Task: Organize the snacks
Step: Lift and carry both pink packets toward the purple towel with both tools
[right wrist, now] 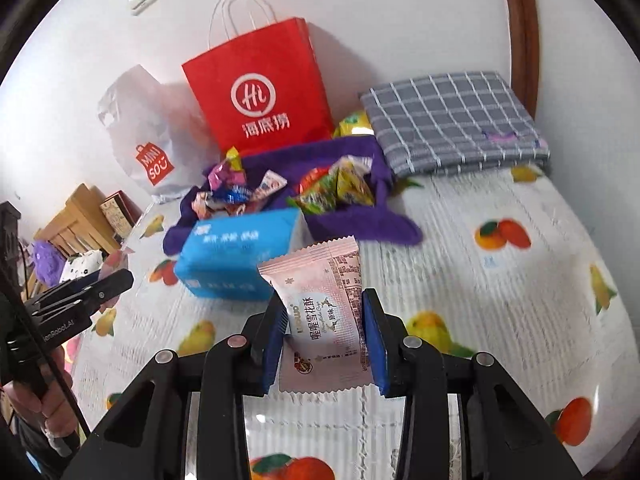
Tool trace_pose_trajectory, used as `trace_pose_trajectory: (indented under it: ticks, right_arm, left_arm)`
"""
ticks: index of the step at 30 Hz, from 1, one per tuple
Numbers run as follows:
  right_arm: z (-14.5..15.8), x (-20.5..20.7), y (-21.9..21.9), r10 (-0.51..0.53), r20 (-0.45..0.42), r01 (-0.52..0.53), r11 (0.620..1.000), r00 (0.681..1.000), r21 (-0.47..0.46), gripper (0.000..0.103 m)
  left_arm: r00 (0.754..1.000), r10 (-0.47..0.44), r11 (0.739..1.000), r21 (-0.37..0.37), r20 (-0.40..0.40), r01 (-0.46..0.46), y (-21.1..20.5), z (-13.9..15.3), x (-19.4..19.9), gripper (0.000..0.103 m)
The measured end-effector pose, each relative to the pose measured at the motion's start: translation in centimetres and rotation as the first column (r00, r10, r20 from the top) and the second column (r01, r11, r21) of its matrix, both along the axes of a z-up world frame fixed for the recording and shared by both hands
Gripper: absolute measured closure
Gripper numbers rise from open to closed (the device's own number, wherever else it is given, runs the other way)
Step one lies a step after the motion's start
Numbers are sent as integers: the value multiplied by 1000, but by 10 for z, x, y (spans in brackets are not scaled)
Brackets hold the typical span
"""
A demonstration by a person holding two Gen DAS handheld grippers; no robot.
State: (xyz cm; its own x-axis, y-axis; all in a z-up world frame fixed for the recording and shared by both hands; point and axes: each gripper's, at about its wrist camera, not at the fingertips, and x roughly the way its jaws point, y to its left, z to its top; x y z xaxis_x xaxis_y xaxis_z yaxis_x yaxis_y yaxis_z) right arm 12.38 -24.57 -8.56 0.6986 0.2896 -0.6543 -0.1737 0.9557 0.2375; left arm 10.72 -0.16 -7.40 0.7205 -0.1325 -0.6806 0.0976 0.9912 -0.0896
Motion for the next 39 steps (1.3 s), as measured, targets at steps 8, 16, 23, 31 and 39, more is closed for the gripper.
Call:
trace_pose_trajectory:
  ticks: [8,16,23,31,39]
  right_arm:
    - [34,25,14,39,39,-39,999,998,12,66]
    - [45,45,30,26,69,-22,998,997,-62,66]
    - [36,50,32,20,92,-15,999,996,-51,66]
    - [33,59,15,-32,88,30,999,996,24,66]
    - [23,65,11,-22,70,25,999,997,-40,66]
  left_arm:
    - [1000,-13,998,-67,17,14,6,23,19,65]
    - [999,-32,995,-93,40,36,6,33,31,65]
    - [1000,-27,997,-74,3,28,7,28,46,65]
    - [999,-44,996,-82,17,46,7,48,46,65]
    - [998,-45,993,-111,37,49,5,47,46,65]
